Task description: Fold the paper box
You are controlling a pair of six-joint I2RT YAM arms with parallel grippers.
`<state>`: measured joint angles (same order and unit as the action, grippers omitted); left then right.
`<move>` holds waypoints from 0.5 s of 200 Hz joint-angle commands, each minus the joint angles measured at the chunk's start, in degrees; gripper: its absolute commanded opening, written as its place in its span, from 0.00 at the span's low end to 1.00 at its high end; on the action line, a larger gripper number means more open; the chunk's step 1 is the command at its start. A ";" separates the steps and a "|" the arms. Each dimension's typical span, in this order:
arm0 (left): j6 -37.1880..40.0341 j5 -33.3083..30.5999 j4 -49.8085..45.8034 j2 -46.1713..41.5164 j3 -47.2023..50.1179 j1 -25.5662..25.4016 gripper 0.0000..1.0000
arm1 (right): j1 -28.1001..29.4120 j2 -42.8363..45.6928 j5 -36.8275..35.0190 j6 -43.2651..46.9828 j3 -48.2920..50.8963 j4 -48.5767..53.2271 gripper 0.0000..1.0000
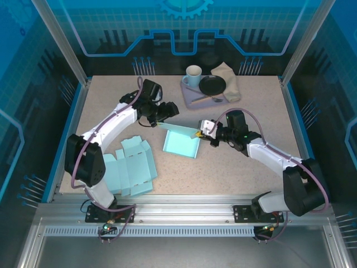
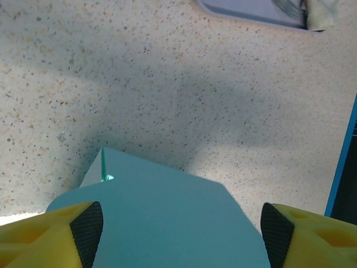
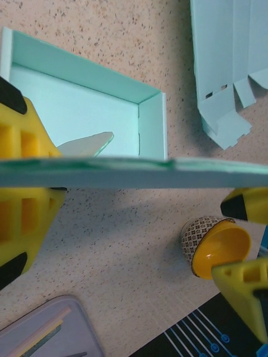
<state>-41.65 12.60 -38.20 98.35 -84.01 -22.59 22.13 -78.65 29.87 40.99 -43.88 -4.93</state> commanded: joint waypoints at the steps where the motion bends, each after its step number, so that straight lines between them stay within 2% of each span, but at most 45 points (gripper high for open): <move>1: -4.79 2.35 1.16 -1.70 1.76 -3.07 0.78 | 0.19 -1.06 -4.44 -3.20 0.17 -5.38 0.00; 43: -14.71 -1.83 6.12 -3.21 8.22 -5.51 0.79 | 3.37 -2.44 -9.98 -3.29 0.59 -6.56 0.00; 65: -22.52 -3.12 8.87 -3.73 11.95 -5.85 0.79 | 4.41 -3.04 -10.67 -4.49 1.80 -8.37 0.00; 100: -31.38 -6.20 7.82 -3.49 11.68 -6.83 0.78 | 6.56 -3.17 -10.30 -4.27 3.78 -9.59 0.00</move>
<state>-61.93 5.30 -34.20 96.42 -71.79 -26.52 24.95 -81.14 18.31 37.76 -41.04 -9.52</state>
